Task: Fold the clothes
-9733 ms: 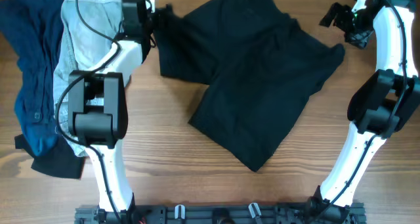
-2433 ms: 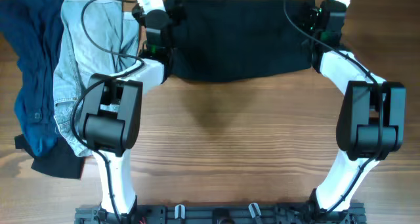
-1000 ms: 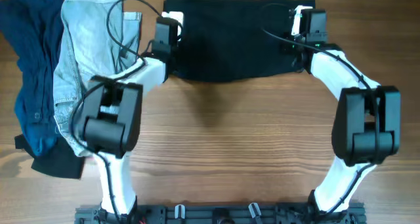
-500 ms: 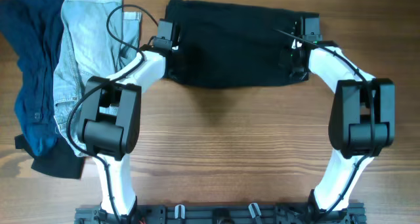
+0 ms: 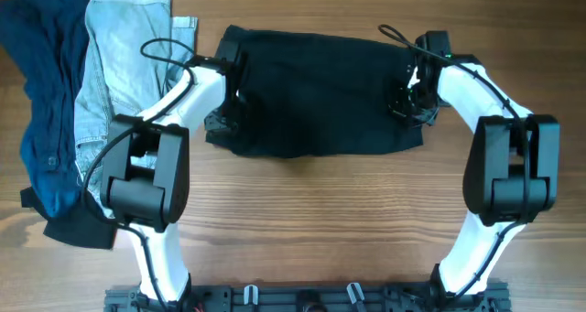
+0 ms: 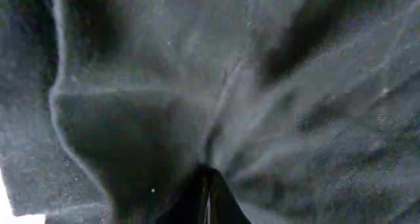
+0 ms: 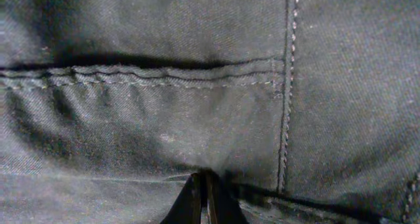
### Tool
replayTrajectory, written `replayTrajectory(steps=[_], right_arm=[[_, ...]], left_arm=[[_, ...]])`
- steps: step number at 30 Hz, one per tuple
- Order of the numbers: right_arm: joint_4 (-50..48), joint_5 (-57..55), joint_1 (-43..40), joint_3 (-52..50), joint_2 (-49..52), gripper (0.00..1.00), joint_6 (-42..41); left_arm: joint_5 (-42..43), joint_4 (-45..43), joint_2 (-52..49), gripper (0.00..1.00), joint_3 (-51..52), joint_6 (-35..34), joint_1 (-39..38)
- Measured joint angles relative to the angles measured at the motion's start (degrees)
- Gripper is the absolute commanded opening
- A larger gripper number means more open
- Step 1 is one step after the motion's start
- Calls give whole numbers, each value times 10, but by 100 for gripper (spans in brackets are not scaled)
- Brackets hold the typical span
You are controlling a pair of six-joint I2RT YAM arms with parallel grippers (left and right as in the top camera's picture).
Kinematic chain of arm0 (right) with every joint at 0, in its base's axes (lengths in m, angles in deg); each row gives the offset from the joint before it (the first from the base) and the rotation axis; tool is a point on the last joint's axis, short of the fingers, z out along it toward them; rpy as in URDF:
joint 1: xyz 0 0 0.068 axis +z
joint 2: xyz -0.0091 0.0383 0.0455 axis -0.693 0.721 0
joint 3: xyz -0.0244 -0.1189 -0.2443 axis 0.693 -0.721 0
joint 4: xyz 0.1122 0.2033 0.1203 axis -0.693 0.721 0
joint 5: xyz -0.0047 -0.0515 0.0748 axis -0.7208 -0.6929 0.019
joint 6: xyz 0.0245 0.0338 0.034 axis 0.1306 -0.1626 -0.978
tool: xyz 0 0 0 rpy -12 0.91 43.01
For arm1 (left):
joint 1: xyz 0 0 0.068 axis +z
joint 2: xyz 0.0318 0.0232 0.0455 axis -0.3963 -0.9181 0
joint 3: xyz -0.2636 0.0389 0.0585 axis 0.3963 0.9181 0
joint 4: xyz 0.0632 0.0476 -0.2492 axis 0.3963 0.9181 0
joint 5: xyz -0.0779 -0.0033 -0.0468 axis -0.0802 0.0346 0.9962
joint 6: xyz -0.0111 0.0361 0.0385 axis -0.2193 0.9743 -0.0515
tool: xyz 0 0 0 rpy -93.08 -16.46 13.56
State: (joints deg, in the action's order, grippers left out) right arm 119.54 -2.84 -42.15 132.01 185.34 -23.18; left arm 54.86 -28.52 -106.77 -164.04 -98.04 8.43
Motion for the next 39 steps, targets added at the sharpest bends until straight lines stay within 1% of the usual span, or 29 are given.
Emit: replayTrajectory(steps=[1,2,3,4,5,6,7,9,11,12,14,16,19,21,24,26,27,28,29,30,31,32,33,34,35,39], right_arm=[[0,1,0,0,-2,13,0],[0,2,0,0,-6,22,0],[0,3,0,0,-9,35,5],[-10,5,0,0,-22,54,12],[-28,6,-1,0,-38,67,22],[-50,8,-3,0,-54,76,38],[-82,10,-8,2,-68,79,55],[-129,12,-30,3,-75,82,80],[-135,13,-52,3,-75,82,97],[-141,22,-77,3,-75,82,120],[-145,58,-115,3,-73,82,165],[-146,91,-137,3,-63,81,200],[-146,140,-143,3,-11,79,238],[-153,170,-142,3,22,79,251],[-169,202,-143,11,35,77,252],[-181,240,-144,20,50,75,252],[-183,260,-144,22,54,71,252],[-186,275,-144,27,63,64,252],[-187,283,-144,28,67,52,252],[-188,294,-144,30,73,40,254],[-184,297,-143,31,76,31,253],[-178,307,-142,30,81,21,254],[-171,321,-141,30,87,15,252],[-166,327,-140,29,89,6,252],[-163,335,-140,28,92,4,252],[-163,374,-141,21,99,4,250]], left_arm=[[0,0,2,5,1,0,0],[1,3,5,15,1,6,0],[2,2,8,23,1,11,0],[2,-13,15,36,2,21,0],[2,-38,30,47,1,31,0],[2,-65,48,54,1,42,0],[2,-103,64,57,0,56,0],[2,-164,74,58,-4,89,0],[2,-189,74,56,-5,126,1],[3,-202,73,54,-5,151,3],[4,-205,69,51,-5,179,16],[4,-205,54,48,-5,194,37],[8,-204,24,47,-5,203,73],[19,-206,22,45,-5,205,82],[35,-209,22,37,-5,209,82],[46,-209,18,36,-5,219,82],[49,-209,13,36,-5,219,82],[50,-213,-3,33,-5,219,82],[50,-214,-10,27,-5,220,82],[50,-225,-17,20,-5,223,82],[50,-232,-21,16,-6,226,83],[50,-237,-22,15,-6,229,84],[53,-243,-25,14,-7,228,87],[56,-244,-26,13,-8,228,88],[57,-244,-26,13,-8,228,89],[61,-245,-27,9,-9,228,90]])
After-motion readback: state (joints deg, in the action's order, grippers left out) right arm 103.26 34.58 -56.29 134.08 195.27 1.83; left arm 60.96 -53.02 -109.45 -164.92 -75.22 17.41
